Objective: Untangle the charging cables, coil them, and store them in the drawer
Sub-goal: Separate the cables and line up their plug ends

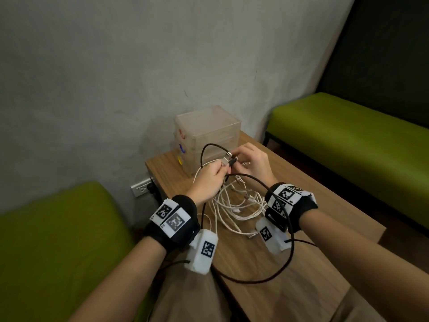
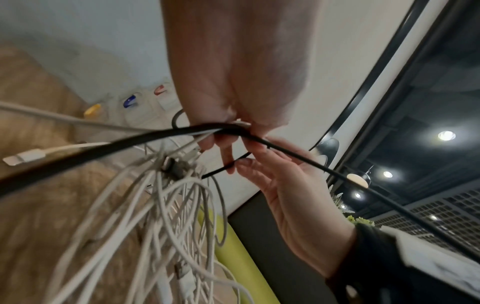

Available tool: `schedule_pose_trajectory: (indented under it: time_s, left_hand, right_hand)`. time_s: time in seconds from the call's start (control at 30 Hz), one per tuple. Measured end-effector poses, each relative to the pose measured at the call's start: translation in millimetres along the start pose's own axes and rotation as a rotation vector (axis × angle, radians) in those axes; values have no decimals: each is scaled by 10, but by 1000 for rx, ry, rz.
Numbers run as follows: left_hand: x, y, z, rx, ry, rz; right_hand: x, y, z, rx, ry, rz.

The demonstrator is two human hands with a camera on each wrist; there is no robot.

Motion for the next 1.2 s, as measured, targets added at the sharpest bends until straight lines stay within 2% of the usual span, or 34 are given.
schedule_pose_trajectory:
  time_s: [0.1, 0.17, 0.3, 0.47, 0.63, 0.7, 0.77, 0.87, 0.97, 1.1, 1.2]
  left_hand:
    - [-29, -20, 10, 1, 35, 21]
    - [-29, -36, 25, 19, 88, -7]
    - [-48, -42, 25, 1, 162, -34]
    - [-8, -74, 8, 2, 228, -133]
    - [-29, -130, 33, 53, 266, -199]
    - [-108, -132, 20, 76, 263, -264]
    - [-146, -151, 21, 123, 267, -335]
    - [-139, -159, 37, 159, 261, -390]
    - [-84, -129, 13, 124, 273, -363]
    - [209, 100, 56, 52, 376, -506]
    - [373, 347, 93, -76, 324, -440]
  right_hand:
    - [-60, 23, -124, -181, 45, 201]
    - [-173, 56, -272, -233, 23, 191]
    - [-442, 211, -531, -331, -273, 44]
    - [-493, 232, -503, -310, -313, -167]
    - [-563, 169, -568, -244, -435, -369]
    - [-560, 168, -518, -318, -385, -315]
    - [-556, 160, -497, -331, -352, -332]
    - [-509, 65, -546, -159, -339, -491]
    - [-498, 44, -568, -107, -407, -484]
    - [-539, -41, -622, -96, -735, -596]
    - [-533, -8, -609, -158, -700, -603]
Point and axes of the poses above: each hand's wrist, its own z-axis towards the middle knuckle, its own x-axis out of the back of the hand, y = z × x, the point moved 2 cm from there along z, towards the middle knuckle, and after that the axes turned 12 degrees about z, right-handed, at the moved point
